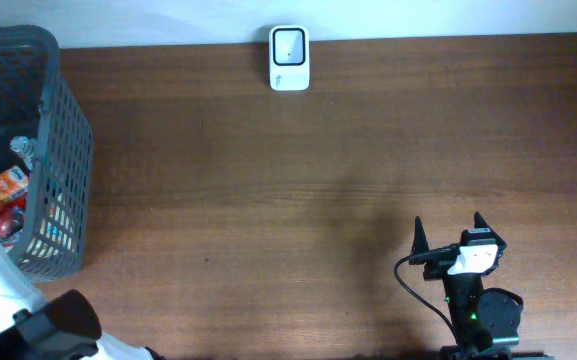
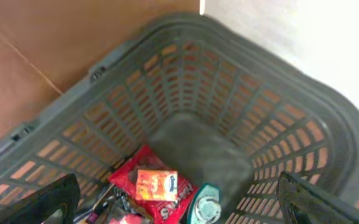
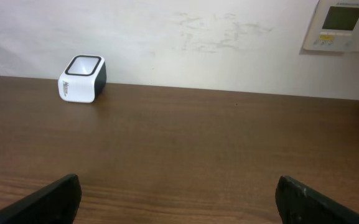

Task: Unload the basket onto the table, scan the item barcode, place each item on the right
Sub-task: 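Reach into the basket and grasp the blue Listerine bottle with left gripper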

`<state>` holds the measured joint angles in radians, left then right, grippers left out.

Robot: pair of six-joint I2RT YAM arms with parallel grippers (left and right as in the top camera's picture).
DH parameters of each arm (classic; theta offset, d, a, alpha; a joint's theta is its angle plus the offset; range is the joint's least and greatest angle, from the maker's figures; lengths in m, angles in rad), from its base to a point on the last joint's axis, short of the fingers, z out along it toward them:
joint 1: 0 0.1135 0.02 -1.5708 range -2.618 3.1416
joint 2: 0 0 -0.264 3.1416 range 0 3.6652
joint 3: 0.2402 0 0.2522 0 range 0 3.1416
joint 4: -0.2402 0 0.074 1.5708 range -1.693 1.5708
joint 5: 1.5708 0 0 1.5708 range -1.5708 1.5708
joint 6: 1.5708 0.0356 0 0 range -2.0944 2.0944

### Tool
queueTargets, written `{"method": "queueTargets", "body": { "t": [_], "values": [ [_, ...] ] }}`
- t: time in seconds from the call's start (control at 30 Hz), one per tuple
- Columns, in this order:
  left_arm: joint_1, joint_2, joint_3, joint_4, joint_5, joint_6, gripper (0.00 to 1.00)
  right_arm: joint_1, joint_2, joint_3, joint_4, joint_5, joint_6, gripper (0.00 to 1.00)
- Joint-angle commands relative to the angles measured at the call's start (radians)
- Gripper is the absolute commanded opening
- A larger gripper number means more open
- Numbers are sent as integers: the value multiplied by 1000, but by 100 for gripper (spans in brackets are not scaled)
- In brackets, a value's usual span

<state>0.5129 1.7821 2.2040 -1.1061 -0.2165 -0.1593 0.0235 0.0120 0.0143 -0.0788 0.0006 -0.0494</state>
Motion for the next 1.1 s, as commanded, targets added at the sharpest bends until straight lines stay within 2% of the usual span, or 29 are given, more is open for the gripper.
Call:
{"method": "queueTargets", "body": {
  "t": [0.0, 0.13, 0.23, 0.3, 0.67, 0.7, 0.8, 0.83, 1.07],
  "values": [
    [50, 47, 18, -49, 45, -11, 99, 9, -6, -9, -3, 8, 1, 98],
    [74, 129, 16, -102, 140, 62, 99, 9, -6, -9, -3, 8, 1, 98],
    [75, 199, 16, -112, 349, 190, 99, 9, -6, -9, -3, 8, 1, 98],
    [74, 233, 16, -118, 411, 219, 99, 9, -6, -9, -3, 8, 1, 99],
    [72, 378, 14, -234, 333, 222, 99, 9, -6, -9, -3, 8, 1, 99],
    [72, 384, 14, -235, 332, 222, 98, 9, -6, -9, -3, 8, 1, 98],
    [70, 401, 11, -242, 332, 222, 80, 9, -6, -9, -3, 8, 1, 98],
    [70, 404, 10, -244, 332, 222, 78, 9, -6, -9, -3, 8, 1, 98],
    [69, 410, 9, -253, 332, 245, 75, 9, -6, -9, -3, 8, 1, 99]
  ]
}}
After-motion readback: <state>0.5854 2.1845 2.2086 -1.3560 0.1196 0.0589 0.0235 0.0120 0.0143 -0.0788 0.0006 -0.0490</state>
